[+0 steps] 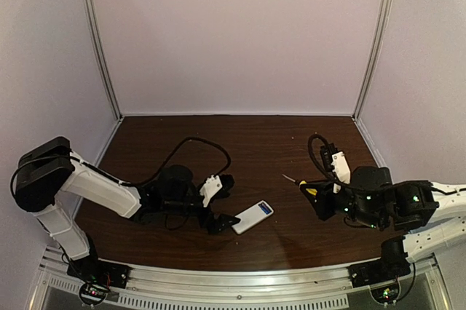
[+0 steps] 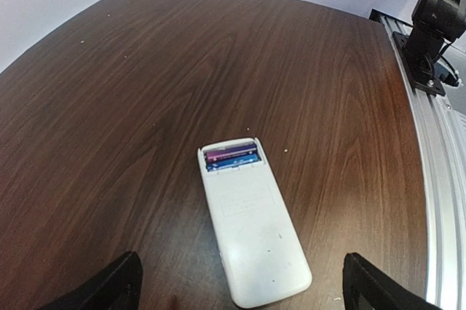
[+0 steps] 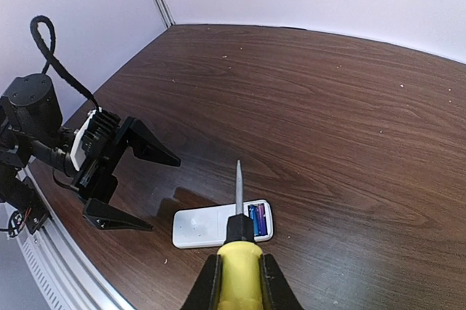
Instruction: Unload the batteries from the remote control
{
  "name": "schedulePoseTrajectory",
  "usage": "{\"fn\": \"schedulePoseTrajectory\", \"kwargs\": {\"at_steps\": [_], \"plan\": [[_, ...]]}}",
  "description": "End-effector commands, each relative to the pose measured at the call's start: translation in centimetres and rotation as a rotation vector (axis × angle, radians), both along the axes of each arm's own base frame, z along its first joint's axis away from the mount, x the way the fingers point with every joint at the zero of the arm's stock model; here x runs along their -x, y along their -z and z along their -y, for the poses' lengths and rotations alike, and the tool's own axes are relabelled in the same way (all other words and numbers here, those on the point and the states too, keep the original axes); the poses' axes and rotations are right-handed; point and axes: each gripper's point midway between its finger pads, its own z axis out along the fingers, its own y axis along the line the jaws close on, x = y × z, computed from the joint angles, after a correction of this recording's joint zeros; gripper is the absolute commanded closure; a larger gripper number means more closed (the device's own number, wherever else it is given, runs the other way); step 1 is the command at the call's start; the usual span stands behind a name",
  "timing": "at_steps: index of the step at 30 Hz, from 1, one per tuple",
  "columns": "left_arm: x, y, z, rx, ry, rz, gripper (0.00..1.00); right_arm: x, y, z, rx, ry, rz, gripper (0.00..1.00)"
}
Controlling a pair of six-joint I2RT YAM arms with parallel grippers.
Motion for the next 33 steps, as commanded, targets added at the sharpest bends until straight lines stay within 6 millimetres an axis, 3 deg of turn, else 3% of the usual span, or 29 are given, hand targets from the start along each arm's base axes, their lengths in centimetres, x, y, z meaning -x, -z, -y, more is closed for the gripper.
{"fn": "schedulePoseTrajectory", "kwargs": {"at_steps": [1,7,18,33], "plan": [[-0.6,-0.2,1.0,0.008,-0.075,-0.015,0.03,-0.1,-0.1,0.2,-0.024,0.02,-0.018,1.0],[-0.5,0.5,2.7,-0.015,-0.133,-0.018,0.03,-0.2,0.1,0.1,-0.025,0.03,-0.031,1.0],[-0.7,3.9,4.6,-0.111,-0.119,-0.08,0.03,0.0,-0.5,0.4,-0.045,0.031,-0.038,1.0],[-0.5,7.0,5.1,-0.268,-0.144,-0.144,0.12,0.1,-0.7,0.5,-0.047,0.03,-0.04,1.0]]}}
